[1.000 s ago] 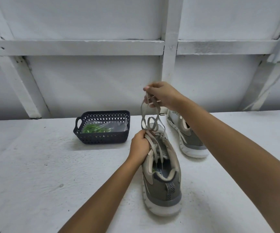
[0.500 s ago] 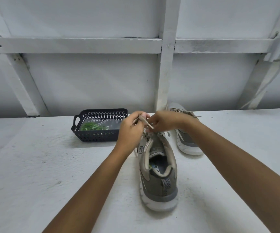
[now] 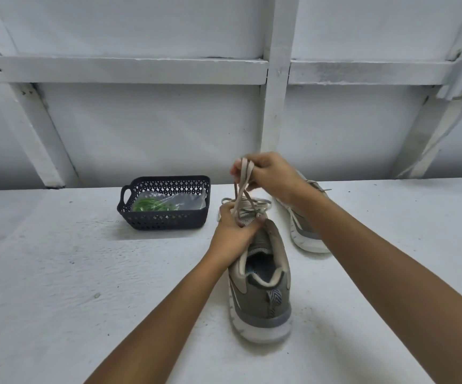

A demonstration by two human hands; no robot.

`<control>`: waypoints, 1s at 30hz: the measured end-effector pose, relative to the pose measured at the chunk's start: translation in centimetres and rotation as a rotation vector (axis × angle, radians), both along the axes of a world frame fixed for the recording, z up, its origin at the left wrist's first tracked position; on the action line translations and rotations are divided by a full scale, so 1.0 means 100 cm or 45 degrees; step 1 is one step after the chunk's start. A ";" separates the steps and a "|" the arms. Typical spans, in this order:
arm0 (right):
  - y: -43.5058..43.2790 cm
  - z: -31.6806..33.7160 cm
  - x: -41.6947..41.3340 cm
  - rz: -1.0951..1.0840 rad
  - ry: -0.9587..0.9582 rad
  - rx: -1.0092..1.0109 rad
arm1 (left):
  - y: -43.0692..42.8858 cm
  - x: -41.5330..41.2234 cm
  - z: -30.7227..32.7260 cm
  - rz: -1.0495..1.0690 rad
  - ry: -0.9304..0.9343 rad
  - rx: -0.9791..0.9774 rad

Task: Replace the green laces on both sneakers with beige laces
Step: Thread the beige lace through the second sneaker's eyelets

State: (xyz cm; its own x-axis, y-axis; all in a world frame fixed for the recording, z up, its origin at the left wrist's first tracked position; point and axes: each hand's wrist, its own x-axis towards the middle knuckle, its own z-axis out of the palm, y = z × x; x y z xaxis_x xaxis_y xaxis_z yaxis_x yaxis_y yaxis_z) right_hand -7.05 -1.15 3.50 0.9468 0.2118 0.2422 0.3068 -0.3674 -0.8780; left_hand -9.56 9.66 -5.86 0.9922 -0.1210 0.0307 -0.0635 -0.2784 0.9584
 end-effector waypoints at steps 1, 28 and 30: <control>0.003 0.011 -0.005 0.043 -0.017 0.101 | 0.000 -0.001 0.000 -0.003 -0.005 0.001; 0.001 -0.030 -0.004 -0.040 -0.013 -1.063 | 0.012 0.001 0.014 0.039 -0.388 -0.020; -0.002 -0.030 -0.002 -0.022 -0.009 -1.016 | 0.008 -0.006 0.007 0.006 -0.339 -0.060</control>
State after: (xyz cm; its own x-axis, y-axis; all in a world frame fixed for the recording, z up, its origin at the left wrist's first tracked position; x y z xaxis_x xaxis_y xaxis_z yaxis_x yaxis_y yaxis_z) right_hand -7.24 -1.37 0.47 0.9506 0.3090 0.0294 0.2997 -0.8891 -0.3460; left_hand -10.11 10.46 -5.16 0.9490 -0.1086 0.2960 -0.3138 -0.2345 0.9201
